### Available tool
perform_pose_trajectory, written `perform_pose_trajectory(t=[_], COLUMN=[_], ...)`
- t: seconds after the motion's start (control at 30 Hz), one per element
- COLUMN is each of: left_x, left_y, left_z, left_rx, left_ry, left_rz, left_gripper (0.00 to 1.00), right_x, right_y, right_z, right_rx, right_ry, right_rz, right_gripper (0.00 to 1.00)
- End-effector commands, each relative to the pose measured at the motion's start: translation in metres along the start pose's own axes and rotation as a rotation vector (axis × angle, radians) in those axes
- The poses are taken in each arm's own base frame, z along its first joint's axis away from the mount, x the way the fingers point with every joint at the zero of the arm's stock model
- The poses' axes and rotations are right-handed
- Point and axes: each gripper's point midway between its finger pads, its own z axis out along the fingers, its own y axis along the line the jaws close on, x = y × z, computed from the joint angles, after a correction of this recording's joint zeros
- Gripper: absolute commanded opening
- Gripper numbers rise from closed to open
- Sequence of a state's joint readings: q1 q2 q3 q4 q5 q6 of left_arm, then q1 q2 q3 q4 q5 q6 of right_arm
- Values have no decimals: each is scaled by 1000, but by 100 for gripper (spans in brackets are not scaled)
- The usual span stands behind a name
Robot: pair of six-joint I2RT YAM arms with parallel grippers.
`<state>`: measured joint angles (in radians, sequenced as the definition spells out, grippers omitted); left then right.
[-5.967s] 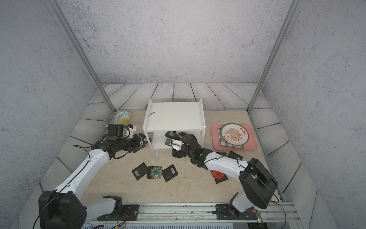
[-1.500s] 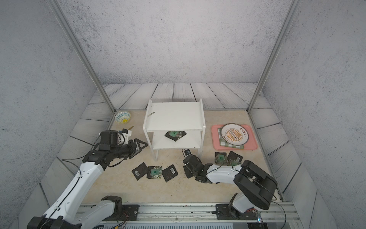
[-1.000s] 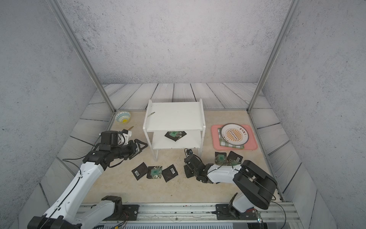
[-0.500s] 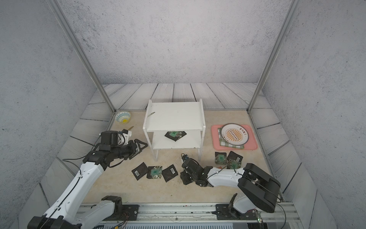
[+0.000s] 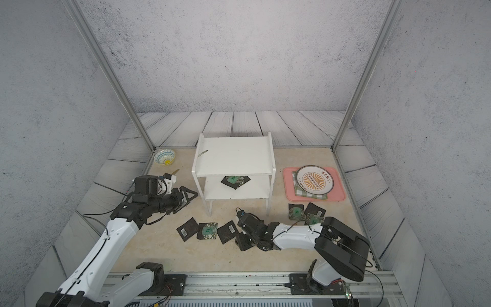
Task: Remove the tea bags from the shelf
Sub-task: Adjust the tea bag at the center of the board.
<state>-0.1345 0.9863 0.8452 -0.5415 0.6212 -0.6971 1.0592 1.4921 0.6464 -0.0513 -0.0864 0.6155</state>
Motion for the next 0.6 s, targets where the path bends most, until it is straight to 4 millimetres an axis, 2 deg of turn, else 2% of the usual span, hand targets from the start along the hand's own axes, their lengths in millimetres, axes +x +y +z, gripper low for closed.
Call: perform_pose_trajectory(t=[0.0,0.2,0.33,0.57], left_x=[-1,-2,-2,-1], left_y=[-4,-11,-16,-17], left_z=[-7,-14,-19,-22], left_rx=[5,15,25,23], left_ry=[-12,-24,-31,-35], left_rz=[14,27,35,35], left_gripper=[67,67,67,67], right_x=[-6,-25,-41,-76], right_y=[1,-2,-1,12], right_z=[-10,-55,-87,-124], right_rx=[30,98,140,181], right_ry=[-9,-94,-152,-250], right_rz=[-38,-123,-226,-438], right_gripper=[51,55,62,72])
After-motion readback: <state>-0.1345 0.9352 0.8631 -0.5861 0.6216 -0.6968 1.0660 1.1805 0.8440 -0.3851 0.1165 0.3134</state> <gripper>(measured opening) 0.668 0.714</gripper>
